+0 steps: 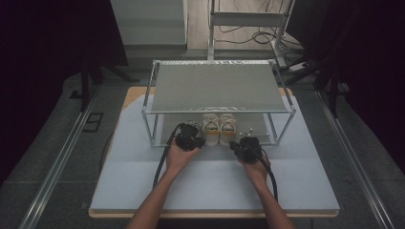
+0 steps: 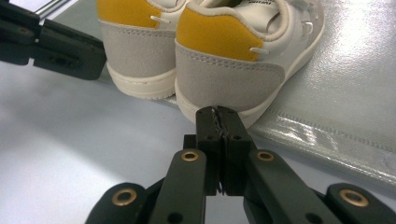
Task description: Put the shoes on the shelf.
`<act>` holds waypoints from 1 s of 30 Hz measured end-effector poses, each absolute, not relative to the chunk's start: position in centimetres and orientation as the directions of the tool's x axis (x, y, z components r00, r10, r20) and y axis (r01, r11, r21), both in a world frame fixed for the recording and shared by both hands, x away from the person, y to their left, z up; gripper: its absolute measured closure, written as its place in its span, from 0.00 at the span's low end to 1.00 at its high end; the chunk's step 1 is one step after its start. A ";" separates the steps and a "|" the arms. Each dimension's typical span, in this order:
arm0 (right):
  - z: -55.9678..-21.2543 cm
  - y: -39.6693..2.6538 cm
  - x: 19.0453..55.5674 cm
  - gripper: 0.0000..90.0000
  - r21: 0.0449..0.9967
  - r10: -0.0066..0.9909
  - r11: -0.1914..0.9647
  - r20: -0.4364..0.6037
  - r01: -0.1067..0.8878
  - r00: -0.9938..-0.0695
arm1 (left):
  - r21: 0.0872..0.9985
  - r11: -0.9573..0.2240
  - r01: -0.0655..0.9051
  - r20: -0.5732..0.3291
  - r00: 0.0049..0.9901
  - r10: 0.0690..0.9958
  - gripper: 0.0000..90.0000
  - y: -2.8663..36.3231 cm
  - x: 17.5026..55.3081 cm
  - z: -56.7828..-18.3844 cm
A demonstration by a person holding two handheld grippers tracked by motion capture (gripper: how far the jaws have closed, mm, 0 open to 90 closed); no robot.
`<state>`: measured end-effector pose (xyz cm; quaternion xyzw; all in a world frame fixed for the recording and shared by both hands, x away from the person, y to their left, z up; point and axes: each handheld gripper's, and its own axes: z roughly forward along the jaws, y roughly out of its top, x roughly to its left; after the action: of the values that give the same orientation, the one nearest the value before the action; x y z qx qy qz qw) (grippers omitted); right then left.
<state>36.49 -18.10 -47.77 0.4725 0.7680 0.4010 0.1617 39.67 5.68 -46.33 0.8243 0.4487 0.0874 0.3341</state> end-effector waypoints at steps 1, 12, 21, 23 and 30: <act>-47.8 -18.1 36.5 0.98 0.769 0.855 0.232 0.131 0.596 -0.502 | 0.622 -0.348 0.702 -0.181 0.561 0.808 0.89 5.6 39.6 -46.3; -47.8 -18.0 36.6 0.98 0.766 0.854 0.239 0.127 0.596 -0.505 | 0.617 -0.318 0.720 -0.189 0.528 0.828 0.88 5.2 40.4 -46.6; -47.7 -18.0 36.7 0.98 0.765 0.854 0.244 0.122 0.596 -0.506 | 0.617 -0.319 0.719 -0.164 0.513 0.842 0.89 5.0 41.1 -47.0; -47.7 -18.0 36.7 0.99 0.768 0.860 0.246 0.109 0.592 -0.499 | 0.622 -0.350 0.700 -0.137 0.538 0.832 0.90 5.1 41.3 -46.9; -47.6 -18.3 37.8 0.98 0.768 0.879 0.234 0.094 0.596 -0.467 | 0.616 -0.318 0.721 -0.166 0.514 0.842 0.90 4.9 41.1 -47.0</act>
<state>37.77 -18.32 -47.65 0.4828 0.7640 0.3869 0.1832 41.13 4.92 -46.97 0.8065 0.4843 0.0927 0.3263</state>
